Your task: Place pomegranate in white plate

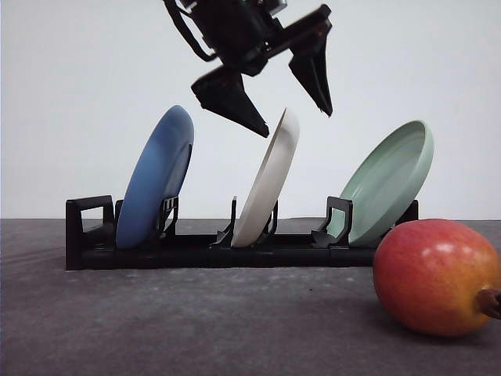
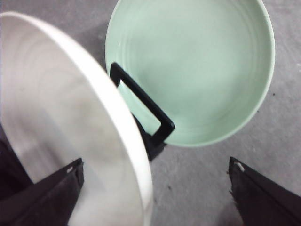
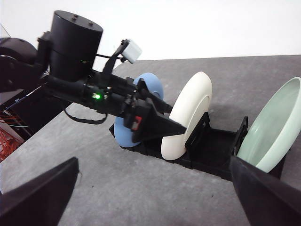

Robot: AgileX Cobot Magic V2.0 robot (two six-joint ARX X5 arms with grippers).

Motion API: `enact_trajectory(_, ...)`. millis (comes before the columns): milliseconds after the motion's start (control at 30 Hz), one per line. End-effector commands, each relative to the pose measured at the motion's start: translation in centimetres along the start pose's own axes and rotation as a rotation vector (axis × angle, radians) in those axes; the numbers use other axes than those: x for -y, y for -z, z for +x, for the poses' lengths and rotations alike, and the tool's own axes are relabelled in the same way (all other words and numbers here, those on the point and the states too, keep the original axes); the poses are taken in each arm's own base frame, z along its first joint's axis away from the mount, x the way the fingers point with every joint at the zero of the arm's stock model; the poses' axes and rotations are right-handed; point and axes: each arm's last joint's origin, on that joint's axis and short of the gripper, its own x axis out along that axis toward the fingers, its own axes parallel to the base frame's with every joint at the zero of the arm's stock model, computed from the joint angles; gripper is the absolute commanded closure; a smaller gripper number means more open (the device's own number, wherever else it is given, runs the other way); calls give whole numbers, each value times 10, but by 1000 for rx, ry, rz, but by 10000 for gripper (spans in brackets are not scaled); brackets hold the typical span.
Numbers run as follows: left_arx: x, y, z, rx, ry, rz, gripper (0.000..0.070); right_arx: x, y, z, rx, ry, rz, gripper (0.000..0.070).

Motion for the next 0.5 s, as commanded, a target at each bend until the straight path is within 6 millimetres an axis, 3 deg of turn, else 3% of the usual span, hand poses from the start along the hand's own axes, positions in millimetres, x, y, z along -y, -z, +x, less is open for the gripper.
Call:
enact_trajectory(0,6,-6,7,28,9,45,109,-2,-3,-1,7,-2,4,44)
enact_trajectory(133,5,-4,16,35,3,69,125,-2,-2,-1,-3,0,14,45)
enact_trajectory(267,4,-3,20,25,-4,68,259,-1,0,-1,-15,3,24,44)
enact_trajectory(467,3,3,26,-21,-14,62,366,-1,0,-1,-16,3,26,44)
